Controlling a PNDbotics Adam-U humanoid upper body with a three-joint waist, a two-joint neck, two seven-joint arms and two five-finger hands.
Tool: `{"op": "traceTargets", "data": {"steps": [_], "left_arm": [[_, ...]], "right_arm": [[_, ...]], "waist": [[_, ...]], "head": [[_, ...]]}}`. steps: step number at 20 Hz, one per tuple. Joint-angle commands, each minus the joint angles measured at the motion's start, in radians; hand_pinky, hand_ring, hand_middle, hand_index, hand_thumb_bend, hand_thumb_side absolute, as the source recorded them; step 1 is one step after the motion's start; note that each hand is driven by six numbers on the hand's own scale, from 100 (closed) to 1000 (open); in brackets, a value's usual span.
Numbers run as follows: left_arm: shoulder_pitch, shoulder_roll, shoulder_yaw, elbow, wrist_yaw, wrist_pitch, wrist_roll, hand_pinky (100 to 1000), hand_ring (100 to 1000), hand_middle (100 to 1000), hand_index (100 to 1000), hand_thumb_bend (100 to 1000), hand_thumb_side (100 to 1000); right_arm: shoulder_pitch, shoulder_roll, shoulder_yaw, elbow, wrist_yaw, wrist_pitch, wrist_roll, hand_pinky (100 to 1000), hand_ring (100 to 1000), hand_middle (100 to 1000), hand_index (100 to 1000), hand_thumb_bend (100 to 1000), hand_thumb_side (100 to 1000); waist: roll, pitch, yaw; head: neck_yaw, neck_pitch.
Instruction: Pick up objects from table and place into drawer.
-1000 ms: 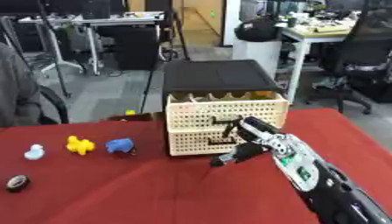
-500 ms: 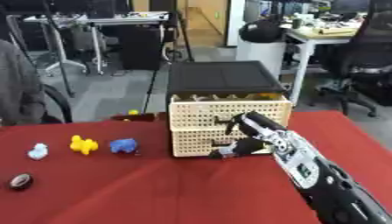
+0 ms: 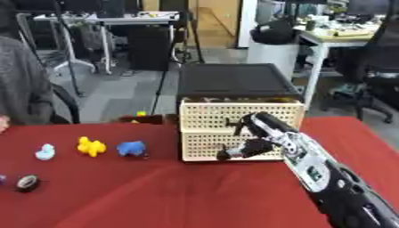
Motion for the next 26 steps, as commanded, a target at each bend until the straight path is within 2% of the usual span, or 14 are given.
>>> {"op": "traceTargets", "data": {"steps": [1,21,23,26], "left_arm": [[-0.016,0.010,0.012,-0.025,0.004,-0.002,0.003,648,647,589,758,178,560],[-0.008,0.000,0.004,-0.043,0.015,-0.005,-0.010,665,642,589,759,155,573],[-0.005,-0.001,0.003,-0.043,0.015,-0.005,-0.013,665,633,588,759,154,575],[0.003,0.004,0.006,-0.043,0.016,-0.005,-0.012,664,625,585,757,153,580]], "right_arm": [[-0.025,-0.038,-0.019,-0.001,0.006,0.002,-0.011,100,100,100,843,1000,628],[-0.017,-0.073,-0.046,0.016,0.006,0.003,-0.038,100,100,100,858,1000,635],[-0.011,-0.075,-0.046,0.017,0.004,0.000,-0.040,100,100,101,850,1000,637],[0.003,-0.077,-0.039,-0.005,-0.010,-0.009,-0.034,100,100,108,790,1000,611]], "waist": [[0.003,-0.005,0.006],[0.013,0.011,0.048],[0.014,0.011,0.050],[0.012,0.009,0.042]], "head": [[-0.007,-0.017],[-0.019,-0.038],[-0.019,-0.040],[-0.016,-0.038]]}}
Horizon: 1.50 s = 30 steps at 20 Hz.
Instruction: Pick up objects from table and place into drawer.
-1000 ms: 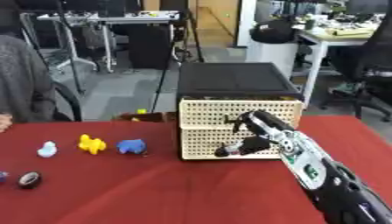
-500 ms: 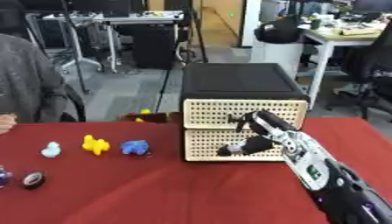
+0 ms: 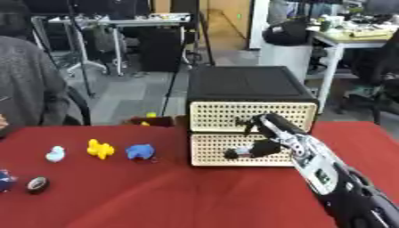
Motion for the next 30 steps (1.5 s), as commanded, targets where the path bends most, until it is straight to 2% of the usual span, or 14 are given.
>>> {"op": "traceTargets", "data": {"steps": [1,6,7,8,11,14,19,23,30], "left_arm": [[-0.004,0.023,0.008,-0.019,0.006,-0.001,-0.002,664,623,584,756,152,581],[0.029,0.040,0.016,-0.016,0.010,0.001,-0.001,663,618,578,753,148,595],[0.035,0.043,0.017,-0.015,0.010,0.002,0.000,663,617,578,752,148,595],[0.042,0.047,0.019,-0.014,0.011,0.002,0.000,663,616,576,751,146,597],[0.063,0.059,0.023,-0.015,0.013,0.002,0.001,664,613,572,748,143,605],[0.084,0.066,0.026,-0.016,0.017,0.002,0.001,664,609,568,744,139,614],[0.114,0.079,0.031,-0.025,0.026,-0.001,0.001,664,607,566,745,133,620],[0.142,0.093,0.030,-0.046,0.037,-0.011,-0.002,662,603,563,744,131,619],[0.183,0.108,0.035,-0.074,0.044,-0.017,-0.005,662,602,562,745,125,634]], "right_arm": [[0.001,-0.040,-0.004,-0.038,-0.024,-0.010,0.006,100,100,108,761,1000,601],[0.064,-0.044,0.009,-0.177,-0.135,-0.004,0.019,100,100,118,718,1000,601],[0.079,-0.048,0.011,-0.215,-0.156,0.000,0.019,100,100,121,706,1000,669],[0.096,-0.051,0.010,-0.254,-0.177,0.003,0.015,100,100,121,706,1000,628],[0.157,-0.060,0.001,-0.388,-0.241,0.013,-0.010,100,100,124,705,1000,688],[0.226,-0.048,-0.023,-0.518,-0.334,0.025,-0.062,100,100,130,707,925,783],[0.326,-0.034,-0.053,-0.683,-0.438,0.029,-0.134,100,100,131,709,870,863],[0.396,-0.040,-0.067,-0.766,-0.471,0.019,-0.173,100,100,131,708,853,884],[0.484,-0.012,-0.087,-0.826,-0.476,0.005,-0.206,100,100,139,712,824,911]], "waist": [[0.000,-0.014,-0.010],[-0.013,-0.032,-0.047],[-0.015,-0.035,-0.053],[-0.019,-0.039,-0.060],[-0.029,-0.049,-0.077],[-0.037,-0.055,-0.096],[-0.047,-0.062,-0.118],[-0.053,-0.065,-0.126],[-0.058,-0.062,-0.131]], "head": [[0.002,-0.006],[0.011,0.017],[0.012,0.022],[0.014,0.028],[0.020,0.042],[0.023,0.054],[0.031,0.069],[0.033,0.073],[0.036,0.080]]}}
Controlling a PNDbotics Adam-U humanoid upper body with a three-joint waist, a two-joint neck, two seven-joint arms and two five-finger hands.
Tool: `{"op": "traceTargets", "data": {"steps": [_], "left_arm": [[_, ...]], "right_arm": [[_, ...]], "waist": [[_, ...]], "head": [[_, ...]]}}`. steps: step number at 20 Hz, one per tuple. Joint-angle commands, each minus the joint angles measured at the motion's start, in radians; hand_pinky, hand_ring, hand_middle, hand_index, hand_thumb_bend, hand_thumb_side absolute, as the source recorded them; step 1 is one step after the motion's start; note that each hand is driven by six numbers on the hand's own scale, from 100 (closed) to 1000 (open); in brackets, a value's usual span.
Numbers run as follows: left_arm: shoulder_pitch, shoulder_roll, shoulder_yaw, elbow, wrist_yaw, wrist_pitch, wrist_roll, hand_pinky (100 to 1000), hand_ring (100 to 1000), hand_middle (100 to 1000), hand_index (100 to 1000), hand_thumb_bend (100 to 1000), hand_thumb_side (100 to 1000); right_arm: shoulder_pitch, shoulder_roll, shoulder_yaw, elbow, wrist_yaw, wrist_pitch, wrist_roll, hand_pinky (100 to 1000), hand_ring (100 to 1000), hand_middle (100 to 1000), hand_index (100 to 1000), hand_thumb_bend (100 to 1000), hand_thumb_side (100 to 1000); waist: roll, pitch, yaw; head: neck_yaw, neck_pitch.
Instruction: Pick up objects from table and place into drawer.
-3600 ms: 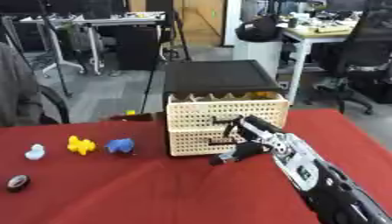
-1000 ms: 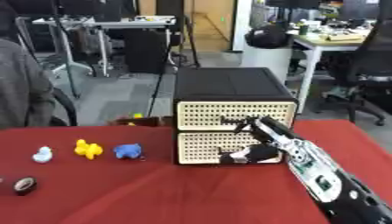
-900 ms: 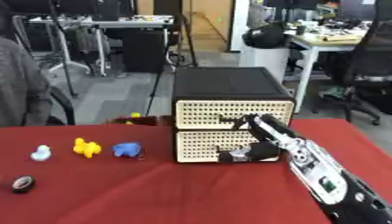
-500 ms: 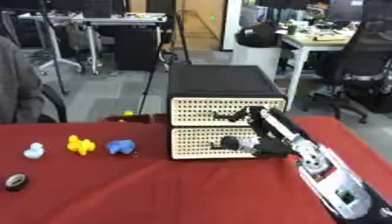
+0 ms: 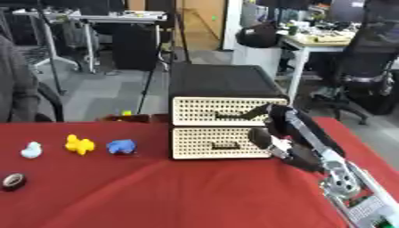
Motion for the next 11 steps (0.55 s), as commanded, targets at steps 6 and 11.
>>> {"op": "traceTargets", "data": {"steps": [6,11], "left_arm": [[0.007,0.028,0.013,-0.039,0.020,-0.016,-0.010,662,601,563,746,120,640],[0.013,0.027,0.012,-0.043,0.025,-0.019,-0.018,662,601,563,746,114,646]], "right_arm": [[0.021,0.017,-0.020,-0.034,-0.010,-0.013,-0.014,100,100,140,712,811,917],[0.026,0.026,-0.021,-0.034,-0.012,-0.011,-0.020,100,100,141,717,802,929]], "waist": [[0.002,-0.005,-0.004],[0.003,-0.004,-0.007]], "head": [[0.006,0.001],[0.007,0.001]]}}
